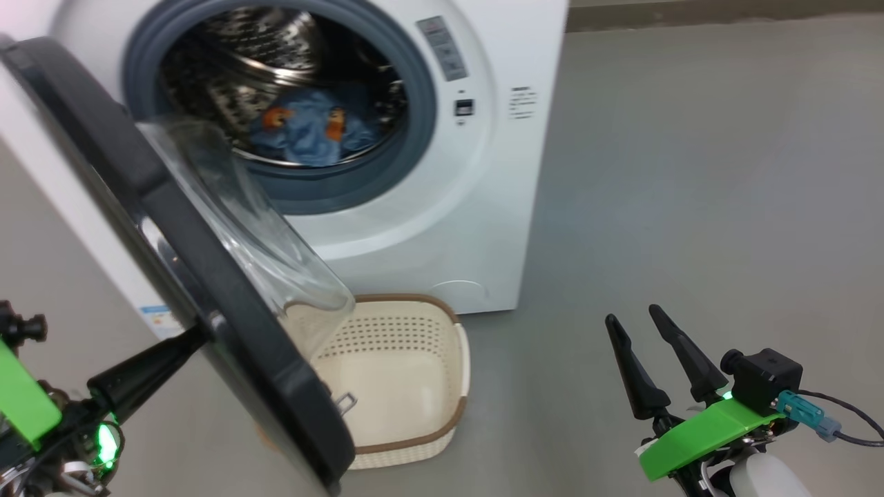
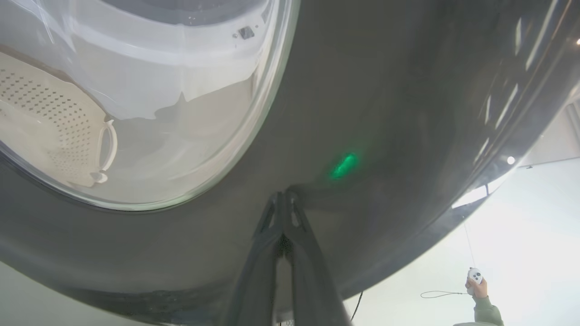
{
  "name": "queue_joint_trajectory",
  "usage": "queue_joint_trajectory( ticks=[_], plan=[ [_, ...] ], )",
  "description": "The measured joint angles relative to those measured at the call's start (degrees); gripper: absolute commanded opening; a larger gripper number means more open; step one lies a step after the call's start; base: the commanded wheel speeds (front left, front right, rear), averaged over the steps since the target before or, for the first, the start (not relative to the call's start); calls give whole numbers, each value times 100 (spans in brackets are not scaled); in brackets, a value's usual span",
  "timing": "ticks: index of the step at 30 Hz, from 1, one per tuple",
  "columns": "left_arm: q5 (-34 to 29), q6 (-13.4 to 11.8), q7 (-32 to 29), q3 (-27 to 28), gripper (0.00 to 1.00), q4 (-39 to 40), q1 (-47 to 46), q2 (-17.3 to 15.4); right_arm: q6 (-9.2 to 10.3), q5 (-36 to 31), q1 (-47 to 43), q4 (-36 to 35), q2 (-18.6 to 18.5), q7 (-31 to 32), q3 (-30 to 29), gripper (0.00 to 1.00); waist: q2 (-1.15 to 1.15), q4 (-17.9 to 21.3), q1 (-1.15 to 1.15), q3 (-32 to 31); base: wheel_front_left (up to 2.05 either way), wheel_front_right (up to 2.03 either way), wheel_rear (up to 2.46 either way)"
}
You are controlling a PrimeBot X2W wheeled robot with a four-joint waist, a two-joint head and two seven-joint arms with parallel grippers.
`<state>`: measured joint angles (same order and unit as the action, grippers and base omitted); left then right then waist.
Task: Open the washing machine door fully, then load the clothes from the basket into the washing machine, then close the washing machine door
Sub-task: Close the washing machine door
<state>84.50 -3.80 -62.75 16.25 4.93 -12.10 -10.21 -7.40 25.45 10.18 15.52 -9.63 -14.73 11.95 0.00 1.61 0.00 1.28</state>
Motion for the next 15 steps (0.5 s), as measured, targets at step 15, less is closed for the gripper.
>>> queue_joint_trajectory(
  ticks=[15],
  plan=[
    [-275,32,537,-107,0,-194,-465,243,0,0,5,-8,33,0,9,100,0,773,0,112,0,0,0]
  ],
)
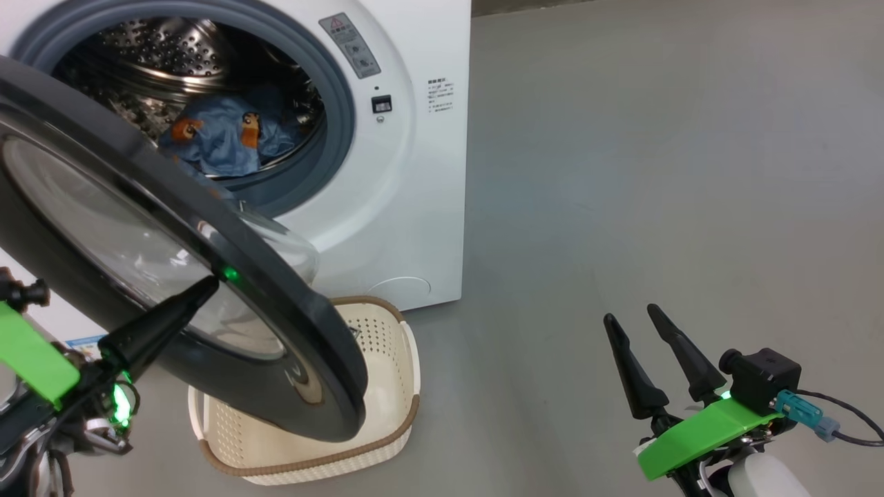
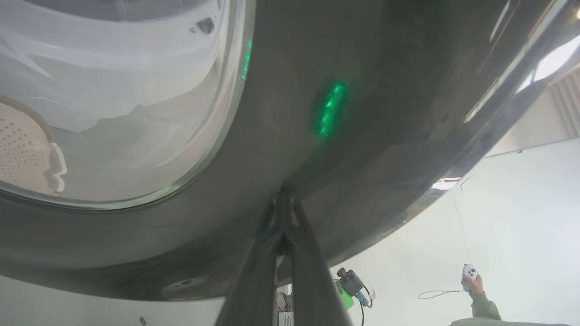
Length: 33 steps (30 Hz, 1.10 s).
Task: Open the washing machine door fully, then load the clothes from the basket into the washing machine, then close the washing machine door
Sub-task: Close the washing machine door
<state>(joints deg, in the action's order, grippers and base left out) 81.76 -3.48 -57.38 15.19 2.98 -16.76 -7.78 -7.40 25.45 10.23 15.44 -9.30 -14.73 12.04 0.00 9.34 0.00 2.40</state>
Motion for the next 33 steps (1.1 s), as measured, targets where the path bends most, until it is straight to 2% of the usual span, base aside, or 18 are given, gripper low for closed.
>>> queue_joint_trajectory(
  ticks=[10,17,18,20,21,22,23,30,33],
  plan=[
    [-130,135,200,-63,0,-240,-222,138,0,0,0,4,18,0,-25,100,0,-189,0,3,0,0,0],
    [-250,375,309,-114,0,-191,-226,158,0,0,0,4,23,0,-40,100,0,-453,0,-25,0,0,0],
    [-277,387,348,-113,10,-174,-227,155,0,0,0,4,22,0,-40,100,0,-480,0,-25,0,0,0],
    [-285,434,377,-102,60,-138,-227,146,0,0,0,4,23,0,-42,100,0,-528,0,-26,0,0,0],
    [-285,454,402,-92,60,-111,-227,148,0,0,0,4,23,0,-45,100,0,-548,0,-27,0,0,0],
    [-285,489,441,-75,91,-82,-227,152,0,0,0,4,23,0,-59,100,0,-567,0,-27,0,0,0],
    [-292,532,501,-46,100,-56,-226,153,0,-1,0,3,23,0,-75,100,0,-585,0,-25,0,0,0],
    [-669,838,1035,119,100,178,-54,192,0,-1,1,-22,27,0,-91,100,0,-599,0,20,0,0,0],
    [-1077,956,1404,130,100,302,235,197,0,-1,1,-37,22,0,-109,100,0,-580,0,50,0,0,0]
  ],
)
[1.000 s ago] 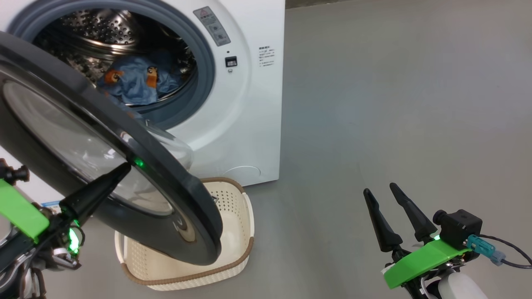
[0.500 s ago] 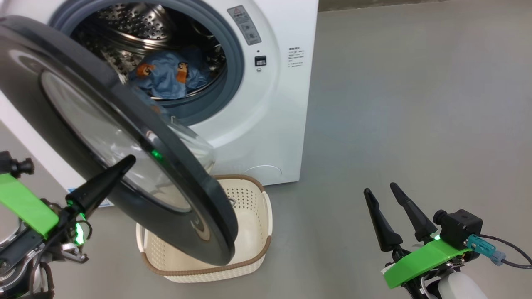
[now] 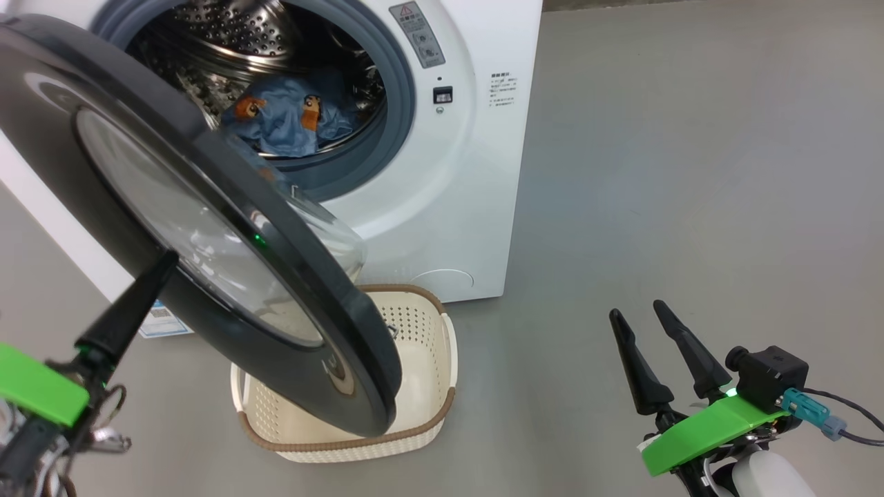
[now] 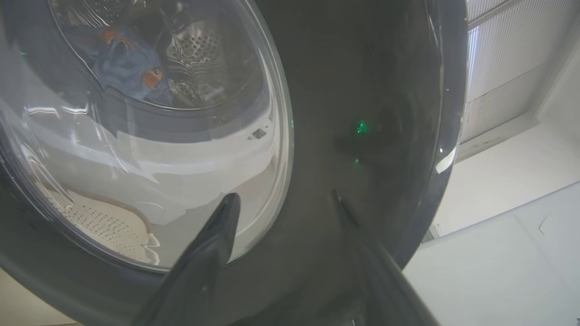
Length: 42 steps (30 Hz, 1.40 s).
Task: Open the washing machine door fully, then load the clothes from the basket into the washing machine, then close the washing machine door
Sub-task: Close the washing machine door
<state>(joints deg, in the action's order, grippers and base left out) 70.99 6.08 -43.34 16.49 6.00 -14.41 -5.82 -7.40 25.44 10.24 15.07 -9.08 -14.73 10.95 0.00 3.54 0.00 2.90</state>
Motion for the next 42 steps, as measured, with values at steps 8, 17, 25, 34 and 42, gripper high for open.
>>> queue_joint_trajectory(
  ticks=[8,17,25,34,42],
  plan=[
    [-1191,83,1414,-312,100,142,694,78,0,0,3,-18,-29,0,-49,100,0,35,0,23,0,0,0],
    [-2431,101,3200,-1120,100,57,1093,-341,0,-9,13,-21,-51,0,-68,100,0,-38,0,44,0,0,0],
    [-3299,101,4515,-1329,100,-560,1222,-430,0,-9,15,-35,-54,0,-69,100,0,-29,0,64,0,0,0],
    [-4077,48,5501,-1445,100,-1092,1351,-399,0,-9,15,-62,-55,0,-87,100,0,1,0,70,0,0,0],
    [-4513,22,5725,-1551,100,-1328,1351,-348,0,-19,16,-64,-93,0,-110,100,0,-49,0,55,0,0,0]
  ],
)
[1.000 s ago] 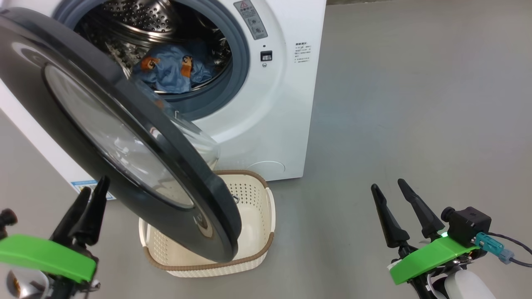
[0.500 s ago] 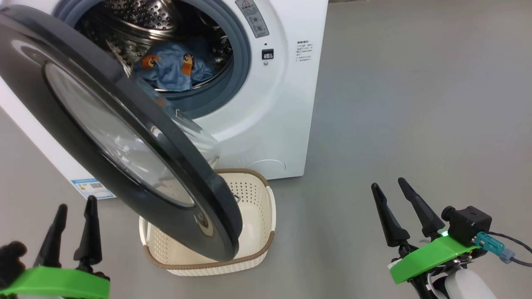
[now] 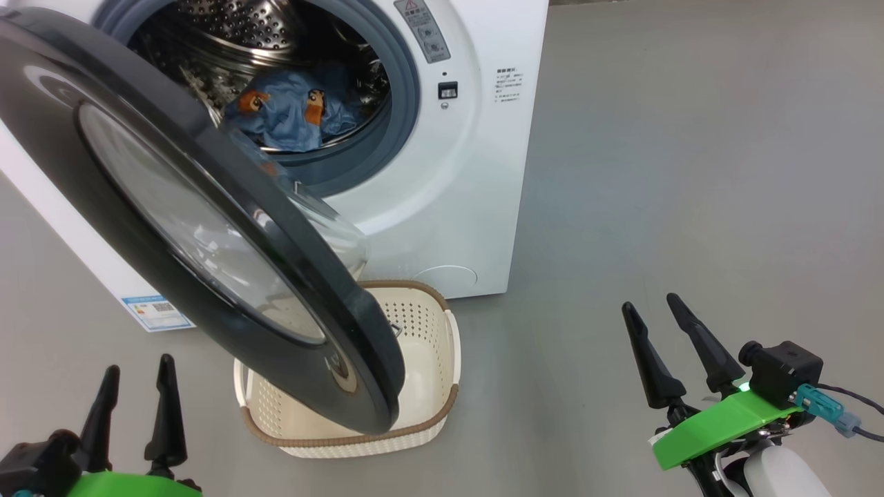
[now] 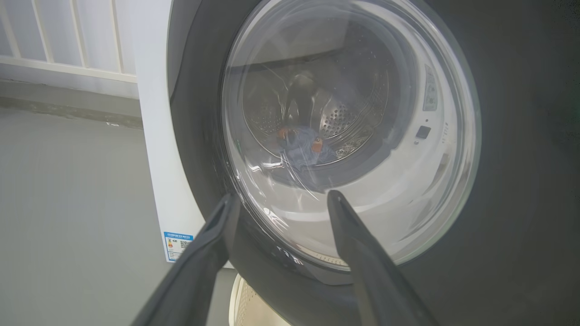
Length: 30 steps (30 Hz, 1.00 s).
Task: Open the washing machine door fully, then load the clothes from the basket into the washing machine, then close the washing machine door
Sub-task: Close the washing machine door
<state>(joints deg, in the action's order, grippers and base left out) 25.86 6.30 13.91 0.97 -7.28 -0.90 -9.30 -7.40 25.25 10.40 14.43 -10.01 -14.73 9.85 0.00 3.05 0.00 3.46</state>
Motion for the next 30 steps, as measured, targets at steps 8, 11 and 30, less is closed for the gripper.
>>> queue_joint_trajectory(
  ticks=[8,11,30],
  plan=[
    [-104,1,30,-1,100,-85,0,83,0,-7,3,1,-45,0,-38,100,0,-19,0,-44,0,0,0],
    [-124,1,30,11,100,-96,0,118,0,-8,3,1,-57,0,-38,100,0,-18,0,-65,0,0,0],
    [-294,12,31,92,100,-89,12,256,0,-45,3,9,-87,0,-5,100,0,-34,0,-161,0,0,0]
  ],
)
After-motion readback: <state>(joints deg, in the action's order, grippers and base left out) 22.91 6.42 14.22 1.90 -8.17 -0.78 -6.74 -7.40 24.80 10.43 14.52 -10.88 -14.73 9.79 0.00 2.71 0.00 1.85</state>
